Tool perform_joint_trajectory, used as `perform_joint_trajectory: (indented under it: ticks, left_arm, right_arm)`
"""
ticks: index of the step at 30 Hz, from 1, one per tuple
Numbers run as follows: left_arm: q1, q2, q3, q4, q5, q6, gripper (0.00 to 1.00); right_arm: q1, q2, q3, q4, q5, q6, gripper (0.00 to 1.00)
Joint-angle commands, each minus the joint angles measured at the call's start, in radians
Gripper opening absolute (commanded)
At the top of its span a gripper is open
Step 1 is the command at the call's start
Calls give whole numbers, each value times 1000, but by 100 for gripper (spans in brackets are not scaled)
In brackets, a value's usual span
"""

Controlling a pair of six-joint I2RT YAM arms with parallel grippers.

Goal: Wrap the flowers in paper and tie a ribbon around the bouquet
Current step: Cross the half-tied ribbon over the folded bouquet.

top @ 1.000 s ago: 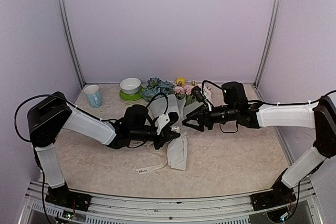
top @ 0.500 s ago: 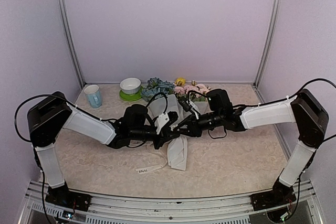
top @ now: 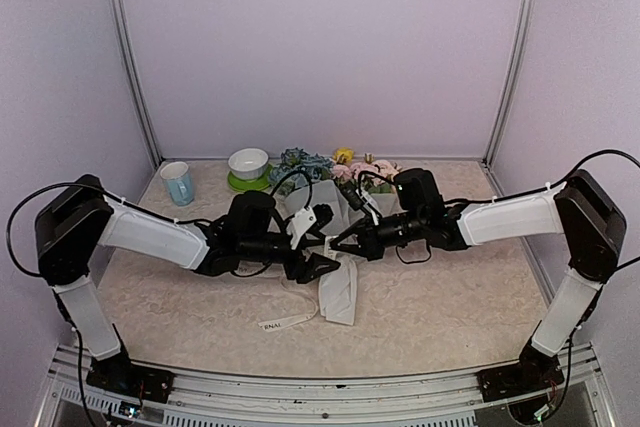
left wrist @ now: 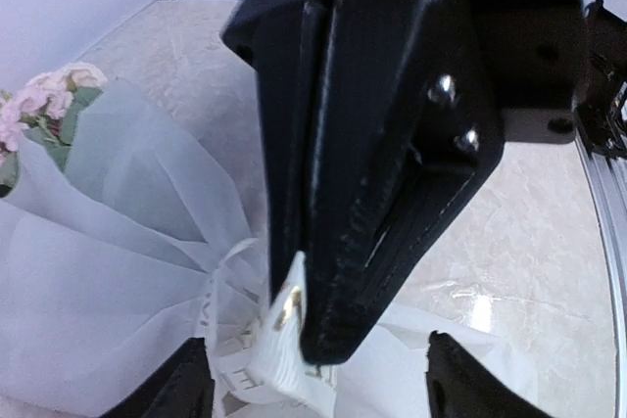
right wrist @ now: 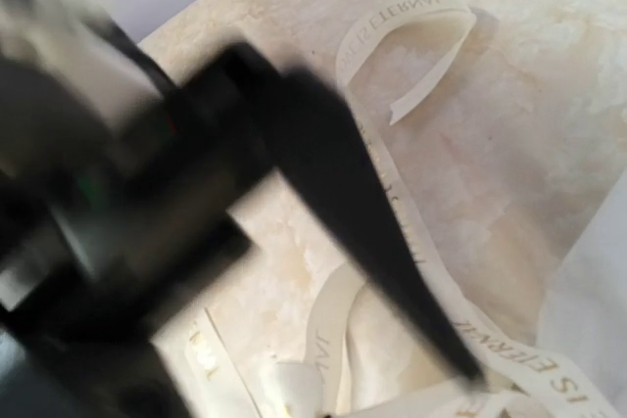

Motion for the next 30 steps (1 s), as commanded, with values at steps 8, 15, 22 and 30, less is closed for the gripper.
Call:
perform_joint_trajectory:
  ticks: [8, 15, 22, 30]
  left_arm:
    - [279, -214, 48, -463, -554, -368, 81]
    - [409, -131, 2, -534, -697, -531, 84]
    - [425, -149, -159, -402, -714, -629, 73]
    - [427, -64, -171, -357, -601, -614, 0]
  right_arm:
    - [-21, -25, 11, 6, 13, 7, 0]
    - [-20, -25, 3, 19, 15, 27, 0]
    - [-19, -18, 8, 19, 4, 33, 0]
    - [-21, -29, 14, 5, 25, 27, 0]
